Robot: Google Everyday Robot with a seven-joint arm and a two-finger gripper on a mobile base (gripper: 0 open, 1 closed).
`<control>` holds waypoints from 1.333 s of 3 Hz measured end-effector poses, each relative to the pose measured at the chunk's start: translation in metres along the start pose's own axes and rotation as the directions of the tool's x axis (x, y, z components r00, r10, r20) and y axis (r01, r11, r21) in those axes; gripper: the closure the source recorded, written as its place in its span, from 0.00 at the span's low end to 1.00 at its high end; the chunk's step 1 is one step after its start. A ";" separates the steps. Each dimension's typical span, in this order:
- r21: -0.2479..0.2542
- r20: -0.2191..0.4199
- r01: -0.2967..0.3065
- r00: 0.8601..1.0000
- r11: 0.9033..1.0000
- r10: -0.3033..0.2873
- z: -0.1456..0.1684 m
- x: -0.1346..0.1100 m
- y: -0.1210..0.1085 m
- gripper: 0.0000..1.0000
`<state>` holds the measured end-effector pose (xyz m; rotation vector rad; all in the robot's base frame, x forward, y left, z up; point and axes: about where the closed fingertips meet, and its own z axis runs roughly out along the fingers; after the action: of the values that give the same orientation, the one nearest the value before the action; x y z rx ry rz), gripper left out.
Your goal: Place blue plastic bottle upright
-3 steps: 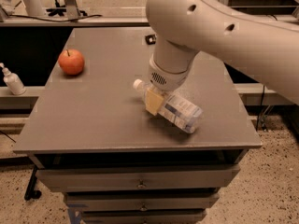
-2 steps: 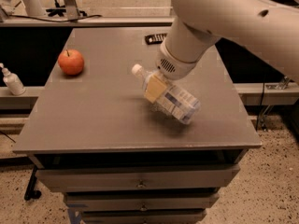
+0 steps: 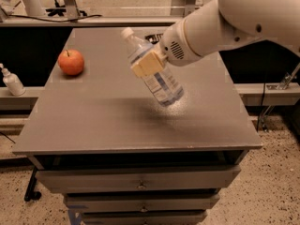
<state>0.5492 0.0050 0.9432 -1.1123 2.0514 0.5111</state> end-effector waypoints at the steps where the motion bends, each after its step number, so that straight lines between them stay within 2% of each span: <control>1: 0.008 0.126 0.018 0.992 1.000 -0.019 -0.011 -0.026 0.001 1.00; 2: 0.009 0.125 0.019 0.992 1.000 -0.020 -0.011 -0.026 0.001 1.00; 3: 0.029 0.168 0.031 0.985 0.999 -0.035 -0.015 -0.033 0.000 1.00; 4: 0.049 0.264 0.041 0.963 0.998 -0.052 -0.009 -0.045 0.000 1.00</control>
Offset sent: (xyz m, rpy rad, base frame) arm 0.0031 0.0076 0.0264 0.0961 -0.0840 0.0069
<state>0.5615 0.0238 0.9835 -1.0056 1.7914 0.5578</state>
